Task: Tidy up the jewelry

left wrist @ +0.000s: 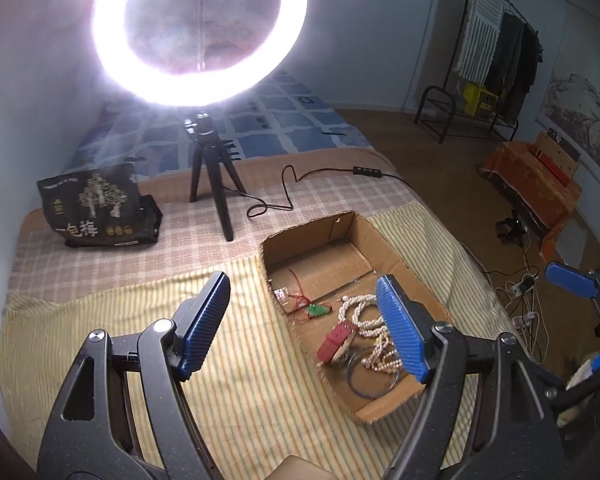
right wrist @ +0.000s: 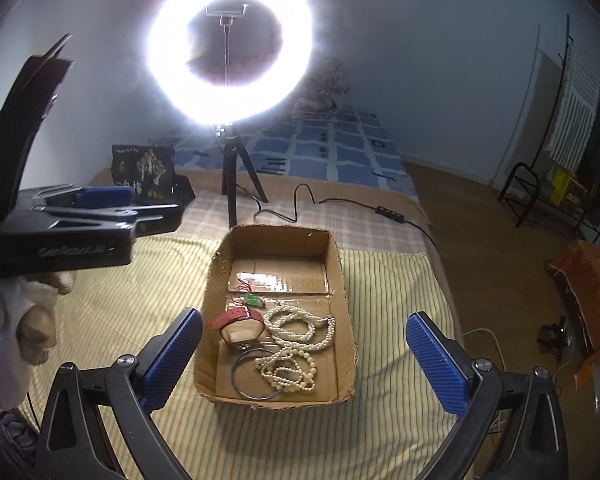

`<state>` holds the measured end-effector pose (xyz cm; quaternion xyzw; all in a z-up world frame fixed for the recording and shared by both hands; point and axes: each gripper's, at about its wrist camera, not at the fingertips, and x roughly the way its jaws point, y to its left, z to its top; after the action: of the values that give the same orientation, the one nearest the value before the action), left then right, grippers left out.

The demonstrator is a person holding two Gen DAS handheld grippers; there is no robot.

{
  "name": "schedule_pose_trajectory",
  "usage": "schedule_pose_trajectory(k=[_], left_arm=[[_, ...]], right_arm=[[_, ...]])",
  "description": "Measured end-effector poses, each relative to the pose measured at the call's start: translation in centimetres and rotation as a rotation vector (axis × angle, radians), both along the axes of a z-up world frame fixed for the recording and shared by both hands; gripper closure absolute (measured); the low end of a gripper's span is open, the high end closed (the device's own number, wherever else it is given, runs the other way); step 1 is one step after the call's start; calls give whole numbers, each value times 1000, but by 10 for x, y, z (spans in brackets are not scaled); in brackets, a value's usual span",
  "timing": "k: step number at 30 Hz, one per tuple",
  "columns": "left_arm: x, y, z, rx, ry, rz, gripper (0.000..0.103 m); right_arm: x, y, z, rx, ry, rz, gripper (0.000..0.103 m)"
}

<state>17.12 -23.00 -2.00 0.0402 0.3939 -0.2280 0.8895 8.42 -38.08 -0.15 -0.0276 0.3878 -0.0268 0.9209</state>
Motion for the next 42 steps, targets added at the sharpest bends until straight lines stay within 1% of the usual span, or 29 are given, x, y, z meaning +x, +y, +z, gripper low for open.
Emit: schedule_pose_trajectory(k=[5,9,12,14,18,24,27,29,30,31,34,37,42], left_arm=[[-23,21,16,-12,-32,8,25],[-42,39,26,-35,-49,10,25],[-53,49,29,-37,-66,24,22],[-60,54,30,-44,-84,31,20],[-70,60,28,-46,-112,47,19],[-71,62,20,-57,-89,61,19],[-75,60,20,-43,-107,57,19],[-80,59,21,-27,-131,61,15],[-81,59,21,-24,-137,63,7],[-83,60,22,-25,-142,64,3],[-88,63,23,-28,-154,72,3],[-93,67,24,-7,-169,94,1],[-95,75,21,3,-158,118,1]], right_arm=[[-12,11,10,0,-29,-16,0],[-22,20,16,-11,-58,-54,0],[-27,22,17,7,-69,-76,0],[-29,24,16,21,-78,-89,0],[-29,28,13,26,-91,-120,0],[-36,38,10,-18,-145,-137,0],[-38,40,10,-22,-168,-146,0],[-41,41,13,-24,-190,-150,0],[-43,42,16,-29,-204,-152,0],[-45,43,18,-37,-217,-157,0],[-48,43,21,-41,-244,-171,0],[-47,39,21,-25,-245,-176,0],[-48,37,23,-11,-259,-188,0]])
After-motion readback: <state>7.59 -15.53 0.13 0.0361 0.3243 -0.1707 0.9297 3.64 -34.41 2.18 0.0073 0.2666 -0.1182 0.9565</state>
